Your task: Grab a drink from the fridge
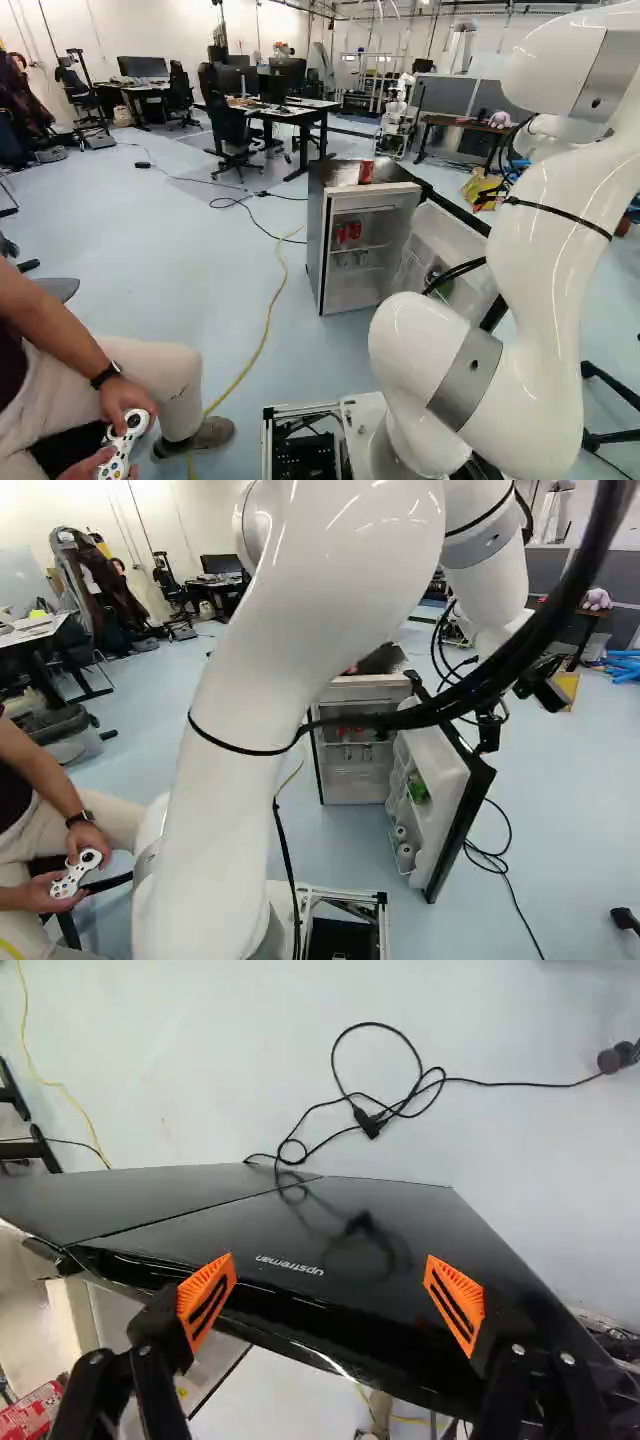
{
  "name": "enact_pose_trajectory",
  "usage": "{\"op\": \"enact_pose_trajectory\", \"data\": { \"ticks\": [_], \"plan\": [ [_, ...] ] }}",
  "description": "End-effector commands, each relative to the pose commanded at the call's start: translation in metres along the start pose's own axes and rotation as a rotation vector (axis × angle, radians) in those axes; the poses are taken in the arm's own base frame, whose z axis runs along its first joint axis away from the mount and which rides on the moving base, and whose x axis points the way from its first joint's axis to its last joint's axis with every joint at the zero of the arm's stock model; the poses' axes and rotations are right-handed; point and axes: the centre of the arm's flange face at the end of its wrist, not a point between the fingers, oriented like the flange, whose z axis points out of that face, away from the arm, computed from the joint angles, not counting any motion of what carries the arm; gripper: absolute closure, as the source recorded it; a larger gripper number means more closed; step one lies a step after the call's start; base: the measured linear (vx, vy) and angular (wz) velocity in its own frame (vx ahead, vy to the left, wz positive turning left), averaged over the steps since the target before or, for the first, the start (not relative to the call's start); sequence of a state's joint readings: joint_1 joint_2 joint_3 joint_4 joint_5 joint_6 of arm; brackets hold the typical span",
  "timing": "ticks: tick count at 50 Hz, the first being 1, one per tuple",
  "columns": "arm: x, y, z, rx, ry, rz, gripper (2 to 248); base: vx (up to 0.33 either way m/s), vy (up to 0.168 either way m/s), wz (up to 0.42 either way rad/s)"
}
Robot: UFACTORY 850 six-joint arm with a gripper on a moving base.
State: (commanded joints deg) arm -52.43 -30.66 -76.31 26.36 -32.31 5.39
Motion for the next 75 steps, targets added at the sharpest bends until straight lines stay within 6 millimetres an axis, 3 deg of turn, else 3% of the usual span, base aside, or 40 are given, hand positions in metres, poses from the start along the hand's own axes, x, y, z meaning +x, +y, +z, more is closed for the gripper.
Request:
{"op": "enact_pose_trajectory", "data": {
  "ticks": [75],
  "plan": [
    [-0.096, -0.027, -0.004, -0.025, -0.176, -0.093, 3, 0.000, 0.000, 0.000]
  ]
}}
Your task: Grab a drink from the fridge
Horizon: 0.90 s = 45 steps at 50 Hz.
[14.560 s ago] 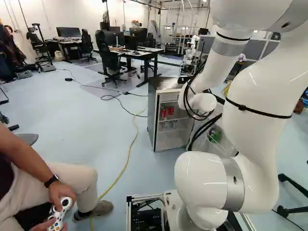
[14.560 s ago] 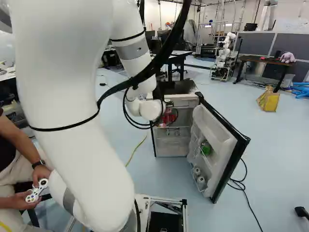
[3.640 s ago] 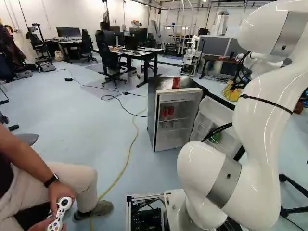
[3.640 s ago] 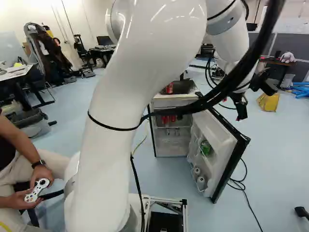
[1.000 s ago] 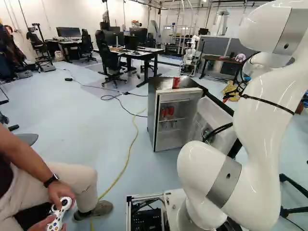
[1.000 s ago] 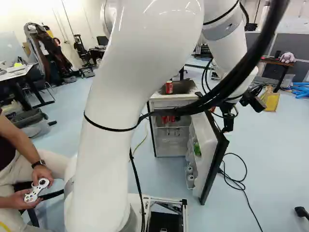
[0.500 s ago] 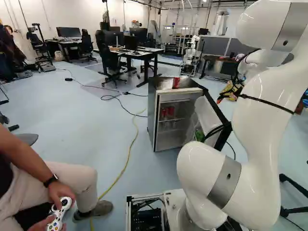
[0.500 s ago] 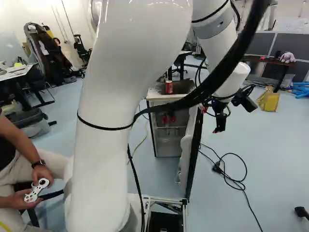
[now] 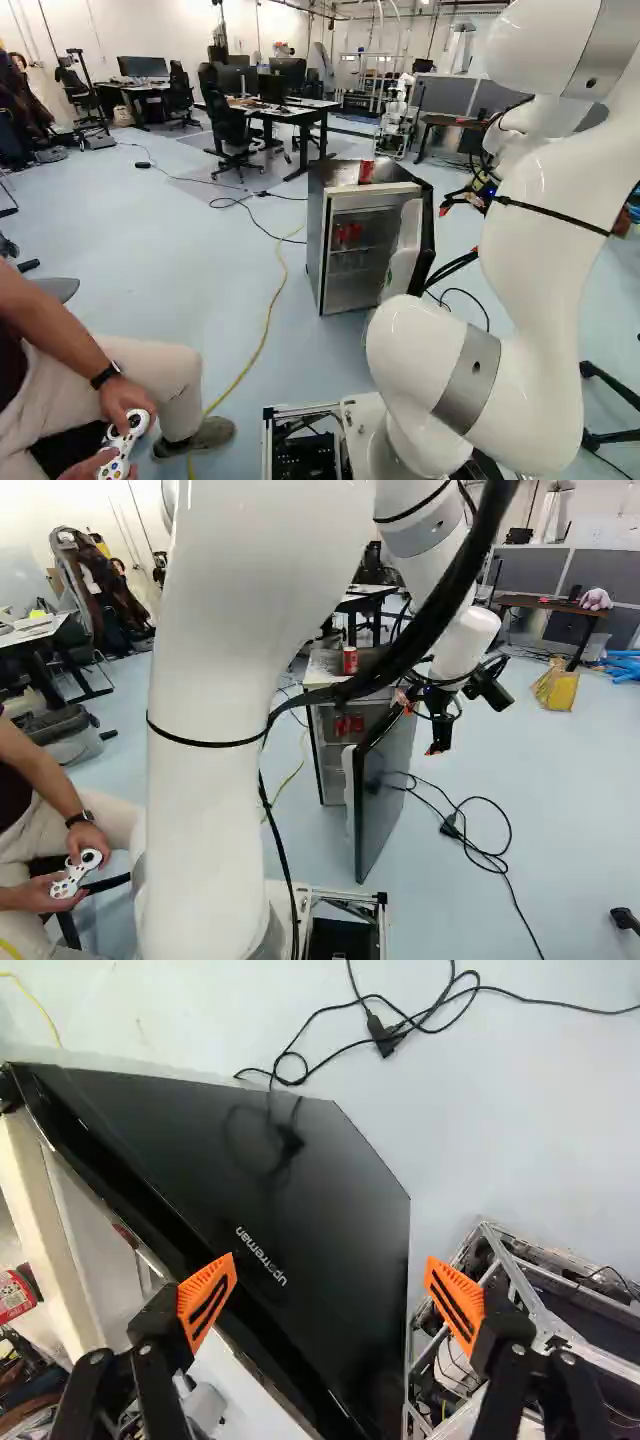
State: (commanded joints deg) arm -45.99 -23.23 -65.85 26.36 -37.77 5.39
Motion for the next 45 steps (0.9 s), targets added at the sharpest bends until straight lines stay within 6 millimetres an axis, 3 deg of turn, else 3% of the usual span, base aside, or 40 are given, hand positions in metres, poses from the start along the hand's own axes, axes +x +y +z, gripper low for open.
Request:
{"op": "enact_pose_trajectory", "data": {
  "ticks": [45],
  "plan": [
    [-0.048, -0.033, 0.011, -0.009, -0.045, -0.088, 3, 0.000, 0.000, 0.000]
  ]
}}
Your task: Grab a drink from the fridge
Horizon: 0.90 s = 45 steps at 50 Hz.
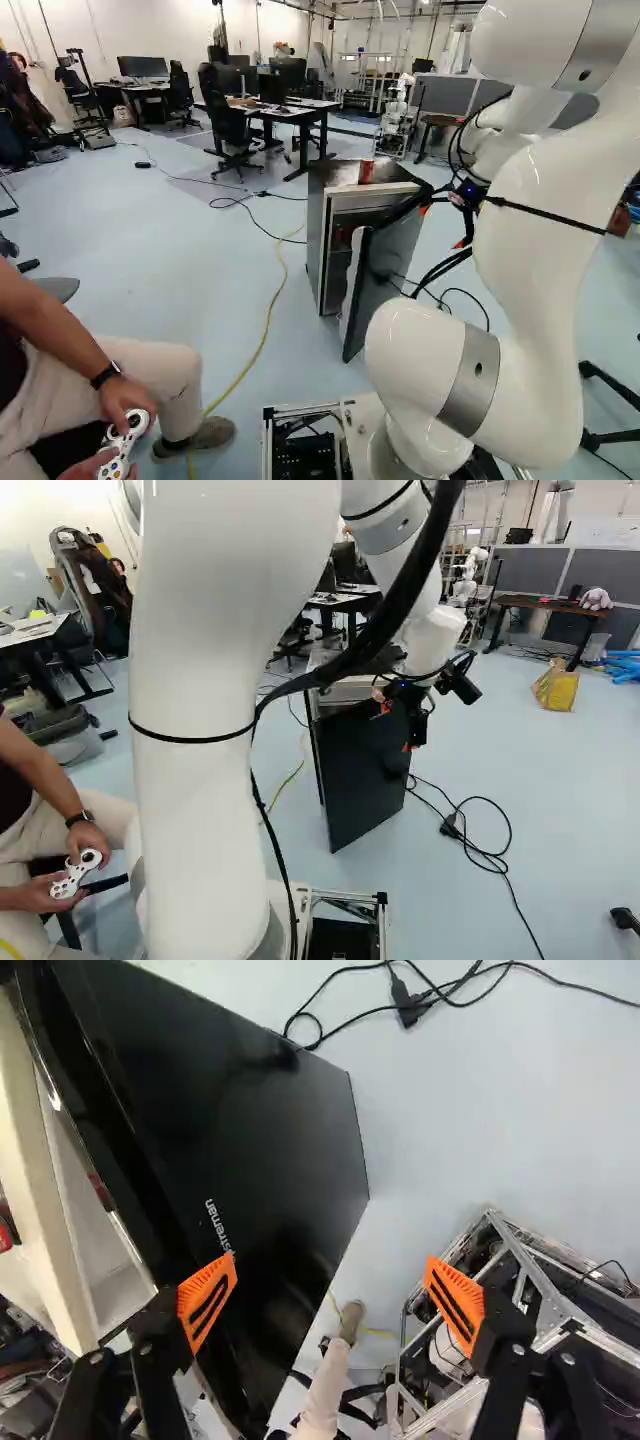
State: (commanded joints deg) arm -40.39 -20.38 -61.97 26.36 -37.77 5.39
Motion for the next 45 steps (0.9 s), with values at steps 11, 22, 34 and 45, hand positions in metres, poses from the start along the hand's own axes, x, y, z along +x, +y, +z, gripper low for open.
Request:
{"op": "enact_pose_trajectory", "data": {
  "ticks": [11, 22, 34, 45],
  "plan": [
    [-0.011, -0.007, 0.002, -0.002, -0.010, -0.019, 3, 0.000, 0.000, 0.000],
    [-0.017, -0.010, 0.003, -0.004, -0.015, -0.028, 3, 0.000, 0.000, 0.000],
    [-0.018, -0.011, 0.004, -0.004, -0.016, -0.030, 3, 0.000, 0.000, 0.000],
    [-0.021, -0.012, 0.004, -0.004, -0.019, -0.035, 3, 0.000, 0.000, 0.000]
  ]
}}
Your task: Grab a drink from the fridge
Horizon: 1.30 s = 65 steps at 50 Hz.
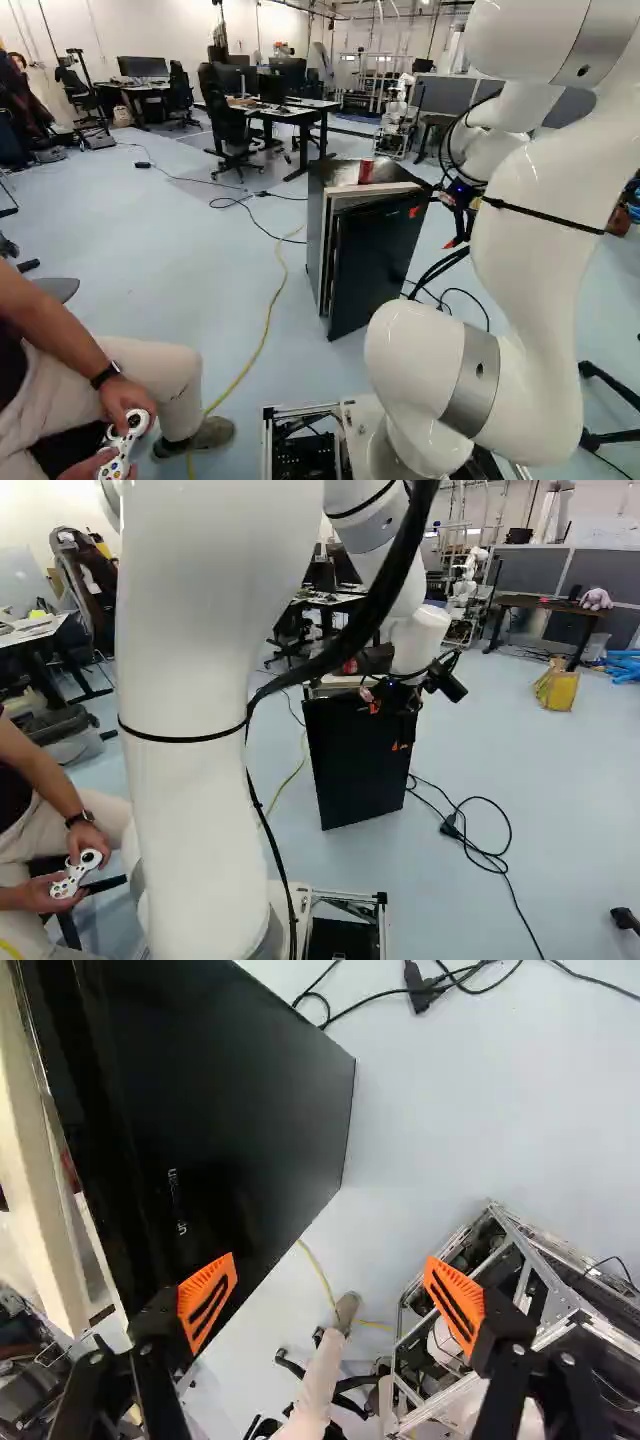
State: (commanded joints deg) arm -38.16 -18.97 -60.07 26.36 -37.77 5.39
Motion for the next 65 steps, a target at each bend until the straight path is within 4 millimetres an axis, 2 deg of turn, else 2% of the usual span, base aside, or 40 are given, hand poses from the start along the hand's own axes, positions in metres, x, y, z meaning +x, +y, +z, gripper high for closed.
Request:
{"op": "enact_pose_trajectory", "data": {
  "ticks": [48, 65],
  "plan": [
    [-0.034, -0.016, 0.007, -0.008, 0.020, -0.064, 3, 0.000, 0.000, 0.000],
    [-0.040, -0.020, 0.029, -0.029, 0.041, -0.095, 3, 0.000, 0.000, 0.000]
  ]
}}
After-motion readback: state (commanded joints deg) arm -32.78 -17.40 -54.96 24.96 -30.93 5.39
